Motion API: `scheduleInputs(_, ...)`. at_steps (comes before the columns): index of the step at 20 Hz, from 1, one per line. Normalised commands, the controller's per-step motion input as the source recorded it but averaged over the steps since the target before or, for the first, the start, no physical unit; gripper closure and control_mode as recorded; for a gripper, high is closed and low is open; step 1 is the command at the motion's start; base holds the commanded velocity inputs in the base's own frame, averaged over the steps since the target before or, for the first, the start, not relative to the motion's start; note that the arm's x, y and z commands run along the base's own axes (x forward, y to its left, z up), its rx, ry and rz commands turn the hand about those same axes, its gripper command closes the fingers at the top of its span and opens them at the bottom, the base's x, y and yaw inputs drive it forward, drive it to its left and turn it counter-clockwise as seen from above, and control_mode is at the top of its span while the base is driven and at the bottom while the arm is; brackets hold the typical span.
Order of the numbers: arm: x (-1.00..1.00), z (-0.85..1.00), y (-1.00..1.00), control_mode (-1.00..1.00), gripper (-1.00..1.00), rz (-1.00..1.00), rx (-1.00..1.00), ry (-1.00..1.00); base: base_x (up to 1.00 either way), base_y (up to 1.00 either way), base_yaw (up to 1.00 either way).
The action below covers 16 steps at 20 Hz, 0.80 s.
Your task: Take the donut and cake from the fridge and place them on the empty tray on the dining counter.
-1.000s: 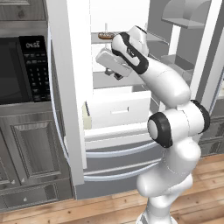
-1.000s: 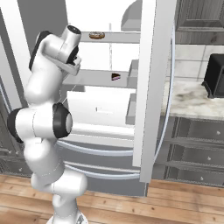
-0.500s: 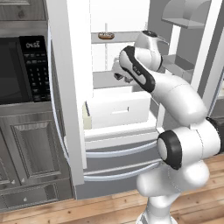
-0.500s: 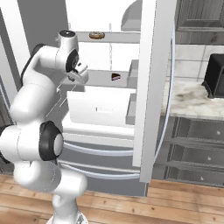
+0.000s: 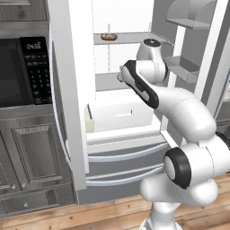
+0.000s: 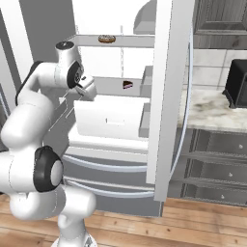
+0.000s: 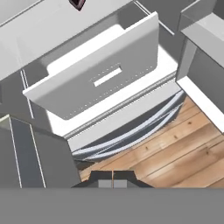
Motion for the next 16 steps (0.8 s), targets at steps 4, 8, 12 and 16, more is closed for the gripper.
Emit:
scheduleInputs(4,0.07,0.01,-0.06,-1.0,1.0,0.09,-0.06,0.0,0.0,0.0,0.0)
scheduleInputs(8,0.1,0.0,-0.14,-1.0,1.0,0.11,-0.11,0.0,0.0,0.0,0.0)
scheduleInputs(12,0.12,0.0,-0.09,-1.0,1.0,0.06,-0.17,0.0,0.0,0.0,0.0)
scheduleInputs(16,0.06,0.0,-0.08,-1.0,-1.0,0.01,-0.07,0.0,0.0,0.0,0.0)
